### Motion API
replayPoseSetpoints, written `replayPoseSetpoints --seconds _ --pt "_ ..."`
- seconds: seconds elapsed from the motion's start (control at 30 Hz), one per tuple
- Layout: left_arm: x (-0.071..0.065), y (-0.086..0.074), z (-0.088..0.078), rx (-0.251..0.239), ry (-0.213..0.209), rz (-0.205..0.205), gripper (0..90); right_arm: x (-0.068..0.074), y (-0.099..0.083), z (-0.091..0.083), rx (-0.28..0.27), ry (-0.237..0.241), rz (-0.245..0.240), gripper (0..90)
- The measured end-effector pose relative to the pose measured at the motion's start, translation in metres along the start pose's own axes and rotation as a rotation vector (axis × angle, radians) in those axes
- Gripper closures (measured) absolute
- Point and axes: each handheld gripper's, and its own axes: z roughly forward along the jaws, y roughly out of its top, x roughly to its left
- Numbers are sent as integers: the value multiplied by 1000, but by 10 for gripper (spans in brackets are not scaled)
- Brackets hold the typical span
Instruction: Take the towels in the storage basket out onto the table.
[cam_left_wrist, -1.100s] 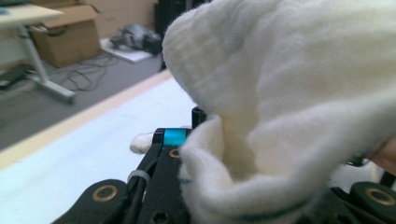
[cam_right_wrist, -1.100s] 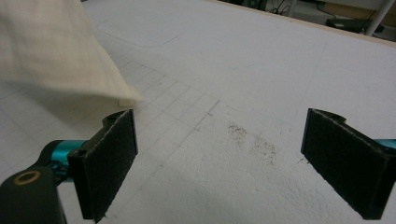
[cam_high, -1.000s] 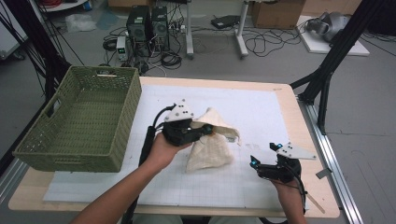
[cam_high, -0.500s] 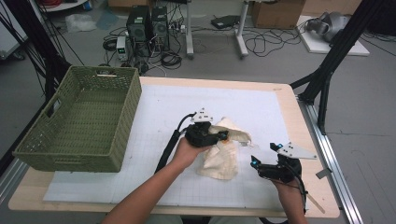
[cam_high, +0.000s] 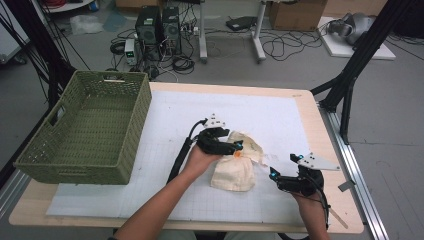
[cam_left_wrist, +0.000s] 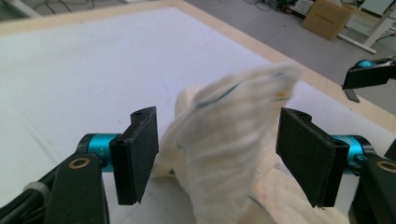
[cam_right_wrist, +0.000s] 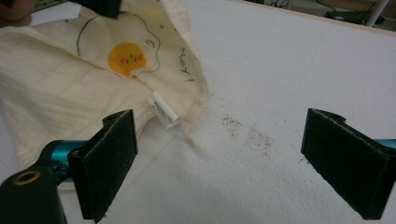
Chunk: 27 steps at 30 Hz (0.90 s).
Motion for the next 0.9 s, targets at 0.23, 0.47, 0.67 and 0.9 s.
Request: replayPoseSetpoints --seconds 0.23,0.47,0.67,0.9 --pt "15 -10 -44 -79 25 8 297 5 4 4 -12 42 18 99" --pt "25 -36 -84 -123 81 8 299 20 15 21 7 91 -1 100" --pt "32 -57 -106 -132 128 3 244 30 22 36 33 140 -10 101" --pt "37 -67 -117 -121 149 -3 207 49 41 65 65 222 -36 262"
